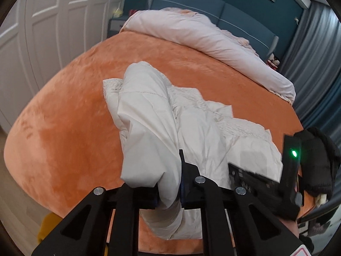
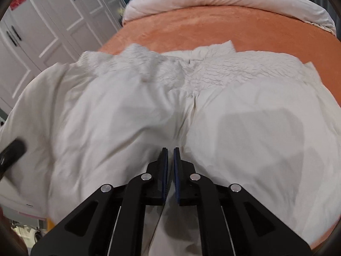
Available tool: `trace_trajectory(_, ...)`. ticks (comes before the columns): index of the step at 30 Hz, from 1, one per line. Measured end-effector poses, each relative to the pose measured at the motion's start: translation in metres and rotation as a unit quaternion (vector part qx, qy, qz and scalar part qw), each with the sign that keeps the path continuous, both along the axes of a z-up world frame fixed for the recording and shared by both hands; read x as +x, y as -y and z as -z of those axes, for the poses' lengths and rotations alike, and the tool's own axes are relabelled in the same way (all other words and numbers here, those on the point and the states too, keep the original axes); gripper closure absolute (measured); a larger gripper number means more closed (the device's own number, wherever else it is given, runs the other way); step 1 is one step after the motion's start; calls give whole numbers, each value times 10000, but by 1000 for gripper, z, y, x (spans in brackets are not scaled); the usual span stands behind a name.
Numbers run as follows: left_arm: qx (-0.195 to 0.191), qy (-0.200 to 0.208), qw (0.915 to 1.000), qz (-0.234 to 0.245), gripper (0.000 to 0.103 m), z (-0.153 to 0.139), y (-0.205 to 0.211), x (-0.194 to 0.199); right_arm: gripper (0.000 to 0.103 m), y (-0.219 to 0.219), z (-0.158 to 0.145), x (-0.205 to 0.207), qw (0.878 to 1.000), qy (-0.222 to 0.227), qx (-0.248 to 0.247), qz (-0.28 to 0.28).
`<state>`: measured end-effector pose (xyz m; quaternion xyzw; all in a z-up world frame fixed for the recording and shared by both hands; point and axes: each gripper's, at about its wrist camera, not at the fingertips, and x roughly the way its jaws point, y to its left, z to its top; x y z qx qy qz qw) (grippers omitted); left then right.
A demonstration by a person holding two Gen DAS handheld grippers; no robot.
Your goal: Fold large clothes
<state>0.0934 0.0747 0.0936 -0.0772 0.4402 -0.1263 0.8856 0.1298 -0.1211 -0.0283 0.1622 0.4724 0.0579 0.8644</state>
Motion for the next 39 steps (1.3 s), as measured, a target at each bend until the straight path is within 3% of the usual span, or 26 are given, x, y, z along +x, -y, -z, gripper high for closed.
trace_trajectory(6,135,200,9994,260,94,-19,23,-6,98,-1,16,-25,9997,-175,32,-184)
trace_trajectory(12,271,417,9958,771,95,-34,58,-20,103,-1,40,-17,9982,-303,447,-251)
trace_trajectory(20,512,579,9825,1694,95,-33,123,-48,103,-1,51,-11,9945,-257,893,-477)
trace_trajectory(26,935,631,9710,2110,95,-18,160,-65,103,6,59,-12,9907,-183,1287,-408)
trace_trajectory(33,1170,719,9563,2580,95,-10,199,-74,103,49,49,-43,9730,44,2307,10)
trace_trajectory(39,1350,516,9412,3055,96,18,240,-82,102,130,32,-93,9618,336,2631,675)
